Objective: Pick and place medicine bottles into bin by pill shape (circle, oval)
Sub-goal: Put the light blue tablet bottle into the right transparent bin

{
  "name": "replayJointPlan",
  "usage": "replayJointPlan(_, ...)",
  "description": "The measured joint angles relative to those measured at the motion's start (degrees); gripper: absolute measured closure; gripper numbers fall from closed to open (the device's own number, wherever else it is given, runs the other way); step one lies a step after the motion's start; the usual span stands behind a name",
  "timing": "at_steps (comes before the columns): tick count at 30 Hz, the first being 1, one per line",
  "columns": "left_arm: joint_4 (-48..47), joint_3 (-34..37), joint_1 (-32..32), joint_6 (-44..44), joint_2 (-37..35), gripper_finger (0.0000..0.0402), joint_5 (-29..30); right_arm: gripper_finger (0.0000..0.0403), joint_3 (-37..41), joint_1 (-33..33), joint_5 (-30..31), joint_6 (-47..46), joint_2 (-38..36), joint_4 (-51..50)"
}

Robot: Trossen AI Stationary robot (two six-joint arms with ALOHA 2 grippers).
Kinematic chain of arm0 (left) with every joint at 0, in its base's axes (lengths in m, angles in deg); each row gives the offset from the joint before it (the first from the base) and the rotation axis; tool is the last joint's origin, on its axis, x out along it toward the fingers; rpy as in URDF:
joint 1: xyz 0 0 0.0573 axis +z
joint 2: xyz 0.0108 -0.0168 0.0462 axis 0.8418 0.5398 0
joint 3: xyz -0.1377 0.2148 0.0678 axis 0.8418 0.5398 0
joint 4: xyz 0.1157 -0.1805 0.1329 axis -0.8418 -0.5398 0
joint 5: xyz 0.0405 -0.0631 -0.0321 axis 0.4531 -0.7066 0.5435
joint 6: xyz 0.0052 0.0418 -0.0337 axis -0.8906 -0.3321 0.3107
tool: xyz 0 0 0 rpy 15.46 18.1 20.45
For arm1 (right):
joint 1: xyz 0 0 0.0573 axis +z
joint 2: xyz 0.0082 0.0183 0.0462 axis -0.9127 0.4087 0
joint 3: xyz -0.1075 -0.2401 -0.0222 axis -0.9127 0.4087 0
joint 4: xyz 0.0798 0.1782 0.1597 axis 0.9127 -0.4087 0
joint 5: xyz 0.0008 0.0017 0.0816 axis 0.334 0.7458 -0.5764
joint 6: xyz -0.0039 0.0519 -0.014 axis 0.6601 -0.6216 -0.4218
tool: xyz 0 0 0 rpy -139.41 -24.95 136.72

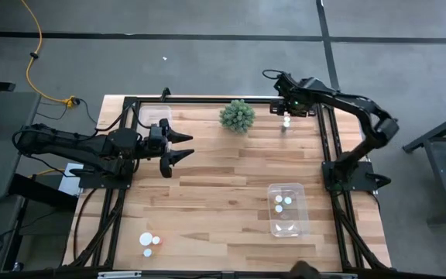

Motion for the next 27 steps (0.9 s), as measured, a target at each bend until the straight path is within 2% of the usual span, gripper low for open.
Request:
replayJointPlan(10,0.0,0.0,0.0,0.0,0.0,0.0184,0.0,0.0163,0.1,-3.9,-2.7,-1.5,8.2,1.3)
replayJointPlan(19,0.0,0.0,0.0,0.0,0.0,0.0184,0.0,0.0165,0.1,-4.9,-3.4,-2.5,11.2,2.9)
replayJointPlan(27,0.0,0.0,0.0,0.0,0.0,0.0184,0.0,0.0217,0.1,-5.1,-3.4,-2.5,11.3,4.2)
